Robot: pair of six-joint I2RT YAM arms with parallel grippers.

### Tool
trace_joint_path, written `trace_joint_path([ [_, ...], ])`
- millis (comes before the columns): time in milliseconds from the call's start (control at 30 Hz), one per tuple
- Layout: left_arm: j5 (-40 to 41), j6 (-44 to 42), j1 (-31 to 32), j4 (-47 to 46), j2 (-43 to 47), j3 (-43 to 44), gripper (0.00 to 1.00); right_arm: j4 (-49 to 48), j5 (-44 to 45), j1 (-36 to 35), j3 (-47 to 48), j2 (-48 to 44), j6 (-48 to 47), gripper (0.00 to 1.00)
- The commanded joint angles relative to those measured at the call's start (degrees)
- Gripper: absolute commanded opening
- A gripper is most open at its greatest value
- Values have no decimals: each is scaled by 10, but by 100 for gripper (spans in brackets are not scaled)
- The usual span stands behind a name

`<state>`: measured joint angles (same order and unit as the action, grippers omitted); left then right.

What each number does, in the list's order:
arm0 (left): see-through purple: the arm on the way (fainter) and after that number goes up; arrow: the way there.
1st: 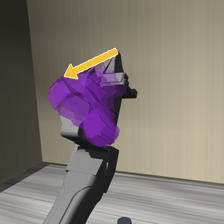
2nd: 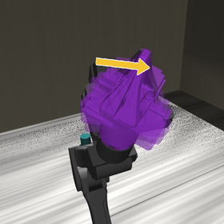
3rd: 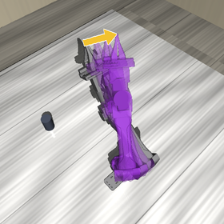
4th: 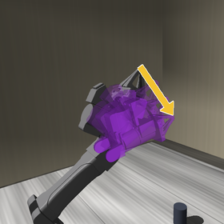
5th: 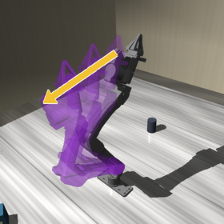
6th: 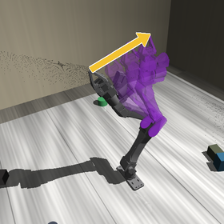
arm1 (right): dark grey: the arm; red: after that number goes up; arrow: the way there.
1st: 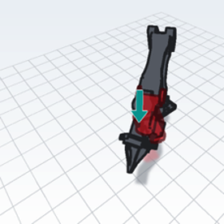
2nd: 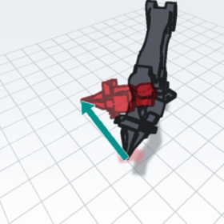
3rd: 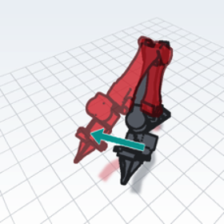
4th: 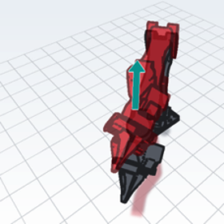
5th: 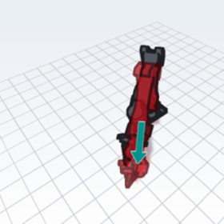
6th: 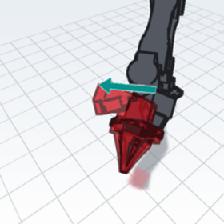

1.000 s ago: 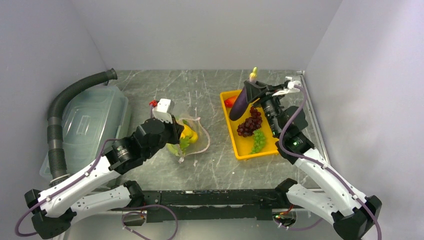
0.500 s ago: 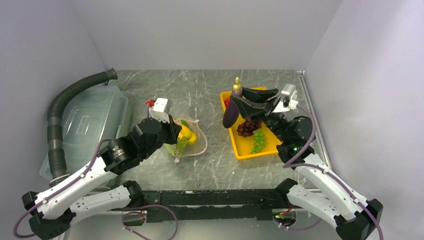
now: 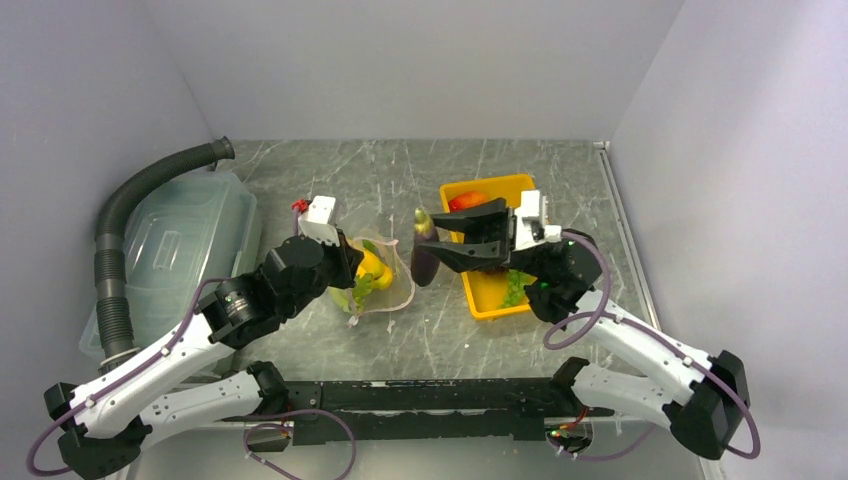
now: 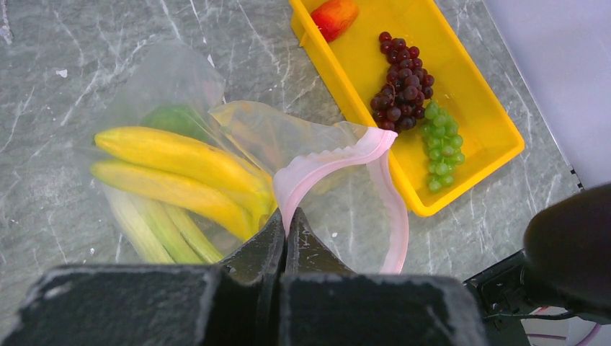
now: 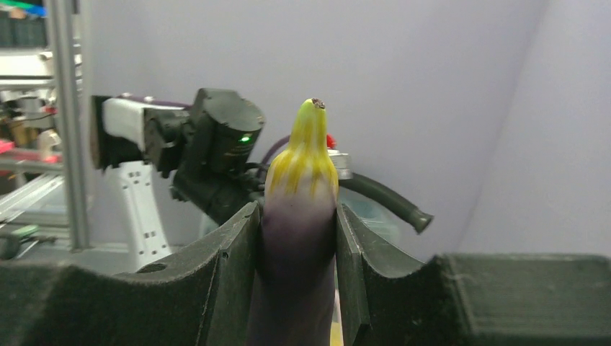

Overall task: Place the food in the zip-top bag and seal the zipper
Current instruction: Place the fake vegetable in the zipper food storage bag.

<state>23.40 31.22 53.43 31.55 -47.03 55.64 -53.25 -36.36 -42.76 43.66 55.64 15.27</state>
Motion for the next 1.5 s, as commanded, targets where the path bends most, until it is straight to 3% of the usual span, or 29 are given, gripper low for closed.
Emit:
trace_joint_path([
  [0,3,13,-1,-26,7,25,0,-84,-47,-32,19,29,-7,0],
  [533,-16,17,-2,-21,18,25,0,-211,-173,-61,49,193,-74,0],
  [1067,-36,16,-2,-15,30,26,0,-92,-286,-47,99,296,-244,0],
  [1467,-26,7,-1,-9,31,30,0,-177,-321,-18,91,334,-175,47],
])
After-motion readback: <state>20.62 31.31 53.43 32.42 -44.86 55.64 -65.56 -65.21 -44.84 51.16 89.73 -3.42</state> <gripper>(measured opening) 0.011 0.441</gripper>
